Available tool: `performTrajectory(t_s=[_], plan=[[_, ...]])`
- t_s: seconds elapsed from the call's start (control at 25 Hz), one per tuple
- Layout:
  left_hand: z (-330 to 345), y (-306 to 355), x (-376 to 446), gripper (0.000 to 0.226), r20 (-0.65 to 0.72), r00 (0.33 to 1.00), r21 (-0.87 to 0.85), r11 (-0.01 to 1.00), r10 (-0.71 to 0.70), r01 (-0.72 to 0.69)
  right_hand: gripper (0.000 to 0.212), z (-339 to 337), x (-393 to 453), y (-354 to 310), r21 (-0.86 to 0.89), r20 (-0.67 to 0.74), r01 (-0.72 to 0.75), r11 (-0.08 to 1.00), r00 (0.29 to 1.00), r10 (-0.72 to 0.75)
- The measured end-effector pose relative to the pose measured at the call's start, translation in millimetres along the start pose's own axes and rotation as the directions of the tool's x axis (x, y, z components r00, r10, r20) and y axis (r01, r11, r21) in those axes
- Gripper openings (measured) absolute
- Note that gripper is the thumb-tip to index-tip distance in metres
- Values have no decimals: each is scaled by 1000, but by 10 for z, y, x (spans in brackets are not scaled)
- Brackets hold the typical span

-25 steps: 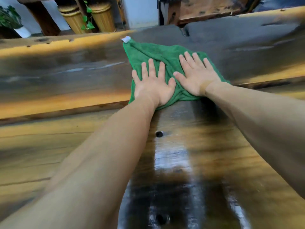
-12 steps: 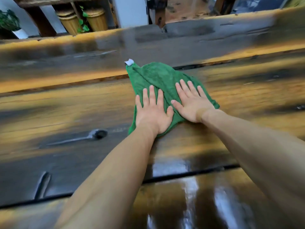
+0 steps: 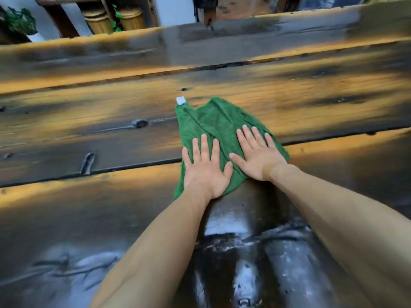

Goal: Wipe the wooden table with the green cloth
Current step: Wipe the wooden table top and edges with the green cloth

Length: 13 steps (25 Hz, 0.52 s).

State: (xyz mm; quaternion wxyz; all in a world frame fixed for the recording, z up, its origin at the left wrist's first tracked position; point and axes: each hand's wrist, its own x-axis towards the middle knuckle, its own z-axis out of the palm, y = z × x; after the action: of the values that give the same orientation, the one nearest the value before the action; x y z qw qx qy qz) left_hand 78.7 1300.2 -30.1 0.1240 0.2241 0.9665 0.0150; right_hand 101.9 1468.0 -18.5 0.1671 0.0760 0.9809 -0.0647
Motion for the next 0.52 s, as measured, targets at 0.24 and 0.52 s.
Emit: performTrajectory(t_s=[0.24, 0.52], plan=[[219, 200, -928, 80, 32, 999, -7, 1000, 9, -9, 80, 302, -951, -29, -5, 36, -2, 1000, 999, 3], [444, 370, -1798, 89, 2, 999, 4, 999, 48, -48, 85, 613, -1854, -25, 5, 46, -27, 1000, 999, 27]])
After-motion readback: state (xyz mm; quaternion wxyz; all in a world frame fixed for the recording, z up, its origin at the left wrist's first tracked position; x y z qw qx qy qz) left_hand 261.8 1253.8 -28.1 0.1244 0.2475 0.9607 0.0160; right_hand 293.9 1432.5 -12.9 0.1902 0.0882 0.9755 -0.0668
